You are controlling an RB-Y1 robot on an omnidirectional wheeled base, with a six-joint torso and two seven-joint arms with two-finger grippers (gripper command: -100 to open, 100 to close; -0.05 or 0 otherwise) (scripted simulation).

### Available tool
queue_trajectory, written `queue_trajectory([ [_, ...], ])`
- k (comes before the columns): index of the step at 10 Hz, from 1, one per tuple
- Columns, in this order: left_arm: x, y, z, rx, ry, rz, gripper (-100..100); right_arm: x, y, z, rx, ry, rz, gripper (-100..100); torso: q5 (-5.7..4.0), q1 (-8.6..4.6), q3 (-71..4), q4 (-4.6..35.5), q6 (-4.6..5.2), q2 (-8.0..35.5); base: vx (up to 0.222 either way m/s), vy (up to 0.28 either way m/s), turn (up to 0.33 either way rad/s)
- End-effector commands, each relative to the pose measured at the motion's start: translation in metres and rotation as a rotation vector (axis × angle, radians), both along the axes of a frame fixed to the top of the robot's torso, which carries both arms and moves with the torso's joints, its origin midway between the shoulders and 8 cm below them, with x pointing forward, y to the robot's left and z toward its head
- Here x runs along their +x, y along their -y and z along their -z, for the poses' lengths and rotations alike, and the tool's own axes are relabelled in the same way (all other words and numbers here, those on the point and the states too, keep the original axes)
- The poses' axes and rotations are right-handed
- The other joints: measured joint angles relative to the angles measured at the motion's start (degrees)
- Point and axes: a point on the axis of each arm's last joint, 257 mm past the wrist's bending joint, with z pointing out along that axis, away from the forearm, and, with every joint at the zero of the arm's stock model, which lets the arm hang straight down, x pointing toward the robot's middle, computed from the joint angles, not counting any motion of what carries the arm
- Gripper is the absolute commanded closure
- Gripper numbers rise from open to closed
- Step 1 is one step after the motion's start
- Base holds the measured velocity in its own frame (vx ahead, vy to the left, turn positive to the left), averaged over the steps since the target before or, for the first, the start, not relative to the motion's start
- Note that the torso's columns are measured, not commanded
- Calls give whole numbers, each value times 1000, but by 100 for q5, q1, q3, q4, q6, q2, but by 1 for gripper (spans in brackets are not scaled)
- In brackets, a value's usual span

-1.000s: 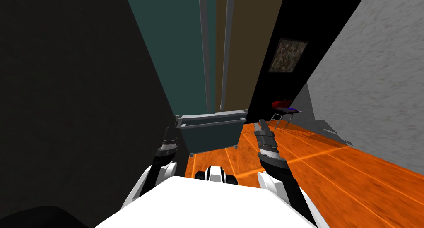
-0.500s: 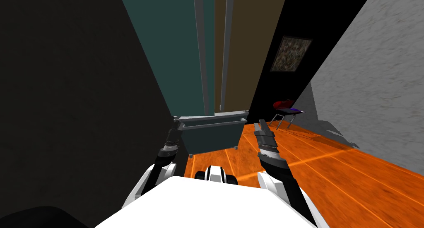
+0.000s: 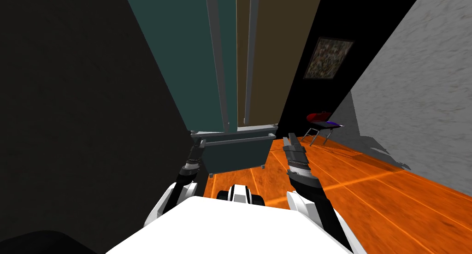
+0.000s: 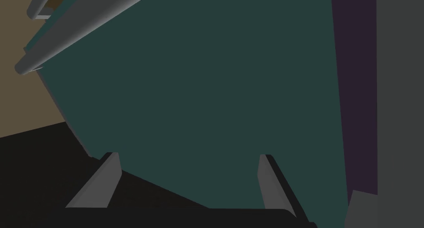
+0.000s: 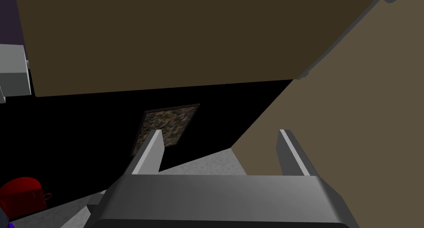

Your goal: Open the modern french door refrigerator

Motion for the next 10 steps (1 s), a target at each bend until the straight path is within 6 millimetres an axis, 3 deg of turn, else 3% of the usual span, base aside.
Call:
queue_trajectory([
  [1,1,-4,15,-1,-10,4,-100,0,0,0,0,0,0,0,0,0,0,0,0,1,48,-30,9],
  [10,6,-17,72,-22,-36,14,-100,0,0,0,0,0,0,0,2,6,1,0,0,1,54,-34,23],
])
